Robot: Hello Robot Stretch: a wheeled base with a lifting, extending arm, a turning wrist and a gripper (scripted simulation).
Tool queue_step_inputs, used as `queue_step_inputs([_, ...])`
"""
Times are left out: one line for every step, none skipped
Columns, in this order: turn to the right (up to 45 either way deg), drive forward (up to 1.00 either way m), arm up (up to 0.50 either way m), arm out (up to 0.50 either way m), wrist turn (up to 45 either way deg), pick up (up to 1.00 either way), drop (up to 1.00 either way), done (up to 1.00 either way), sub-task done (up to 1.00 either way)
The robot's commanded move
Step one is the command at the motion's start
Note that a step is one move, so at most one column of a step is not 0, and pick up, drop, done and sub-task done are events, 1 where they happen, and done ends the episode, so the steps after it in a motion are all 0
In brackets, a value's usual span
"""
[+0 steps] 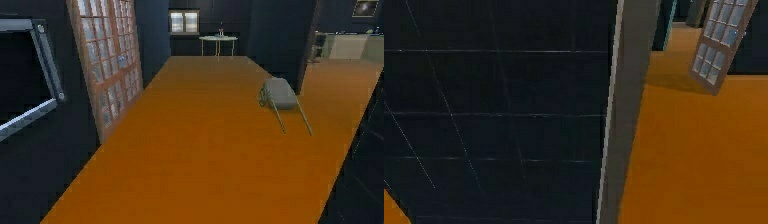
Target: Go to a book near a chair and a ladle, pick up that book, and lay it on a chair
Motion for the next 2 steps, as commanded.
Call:
queue_step_inputs([-9.0,0.00,0.00,0.00,0.0,0.00,0.00,0.00,0.00])
queue_step_inputs([0.0,0.75,0.00,0.00,0.0,0.00,0.00,0.00,0.00])
